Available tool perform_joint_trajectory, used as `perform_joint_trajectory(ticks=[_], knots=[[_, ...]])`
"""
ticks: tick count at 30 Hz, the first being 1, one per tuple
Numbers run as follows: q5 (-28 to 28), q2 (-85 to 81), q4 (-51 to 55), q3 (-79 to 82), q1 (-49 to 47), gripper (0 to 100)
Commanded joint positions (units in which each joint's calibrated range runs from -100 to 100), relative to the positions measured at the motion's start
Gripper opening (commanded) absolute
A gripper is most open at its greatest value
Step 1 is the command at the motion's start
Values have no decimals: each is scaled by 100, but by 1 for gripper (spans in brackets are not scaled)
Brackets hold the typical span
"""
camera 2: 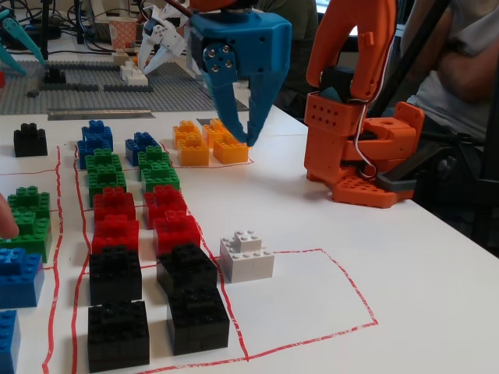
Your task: Grab the block and put it in the grey marker
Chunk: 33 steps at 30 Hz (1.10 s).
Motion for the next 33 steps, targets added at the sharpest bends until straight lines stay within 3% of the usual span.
perform_joint_trajectory(ticks=[1, 15, 25, 33], knots=[[-127, -710, 54, -589, -246, 0], [-464, -347, -689, -253, -1660, 1], [-527, -192, -1162, 156, -1918, 20], [-523, -53, -1513, 501, -1860, 26]])
